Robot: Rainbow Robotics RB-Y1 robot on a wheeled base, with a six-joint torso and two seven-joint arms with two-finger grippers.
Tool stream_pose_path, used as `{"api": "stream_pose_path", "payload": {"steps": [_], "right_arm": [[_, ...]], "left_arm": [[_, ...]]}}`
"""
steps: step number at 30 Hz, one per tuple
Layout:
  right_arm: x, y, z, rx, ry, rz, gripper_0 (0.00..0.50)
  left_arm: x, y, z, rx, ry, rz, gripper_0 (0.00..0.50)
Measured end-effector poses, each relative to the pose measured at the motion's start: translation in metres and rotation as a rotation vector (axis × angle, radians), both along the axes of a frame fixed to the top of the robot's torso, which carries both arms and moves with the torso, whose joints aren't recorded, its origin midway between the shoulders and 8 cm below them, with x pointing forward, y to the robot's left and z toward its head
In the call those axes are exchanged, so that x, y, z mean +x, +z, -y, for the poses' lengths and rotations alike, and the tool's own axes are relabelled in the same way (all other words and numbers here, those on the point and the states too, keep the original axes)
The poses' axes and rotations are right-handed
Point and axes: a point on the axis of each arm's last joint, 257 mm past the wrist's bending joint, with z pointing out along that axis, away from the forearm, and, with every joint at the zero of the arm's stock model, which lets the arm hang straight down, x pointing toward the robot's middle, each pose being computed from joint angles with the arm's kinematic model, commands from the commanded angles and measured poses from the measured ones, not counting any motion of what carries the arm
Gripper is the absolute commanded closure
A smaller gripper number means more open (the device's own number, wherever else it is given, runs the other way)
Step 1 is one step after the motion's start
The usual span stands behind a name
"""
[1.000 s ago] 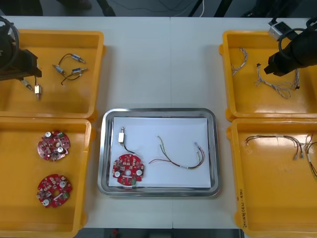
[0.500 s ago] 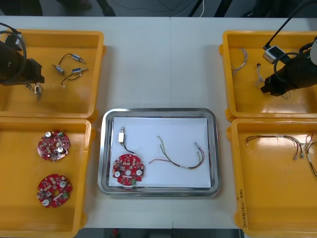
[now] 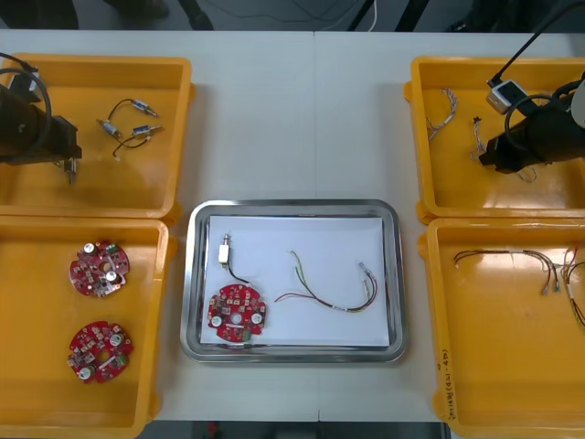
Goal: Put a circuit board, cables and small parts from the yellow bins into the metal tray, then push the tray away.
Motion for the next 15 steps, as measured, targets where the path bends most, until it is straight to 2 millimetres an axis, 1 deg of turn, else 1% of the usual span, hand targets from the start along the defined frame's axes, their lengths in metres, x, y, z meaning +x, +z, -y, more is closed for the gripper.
{"api": "stream_pose_path", "payload": {"steps": [6, 12, 15], "right_arm": [[0.001, -0.0058, 0.008, -0.001, -0.019, 0.002, 0.0], [0.0009, -0.0078, 0.0072, -0.023, 0.003, 0.003, 0.0], [0.0009, -0.0084, 0.0068, -0.025, 0.005, 0.003, 0.0]], "left_arm": [[0.0003, -0.0011, -0.0013, -0.003, 0.004, 0.001, 0.0], [0.0041, -0.0023, 0.0011, 0.006, -0.005, 0.014, 0.0], [0.0056, -0.007, 0.0048, 0.019, -0.02, 0.015, 0.0]]}}
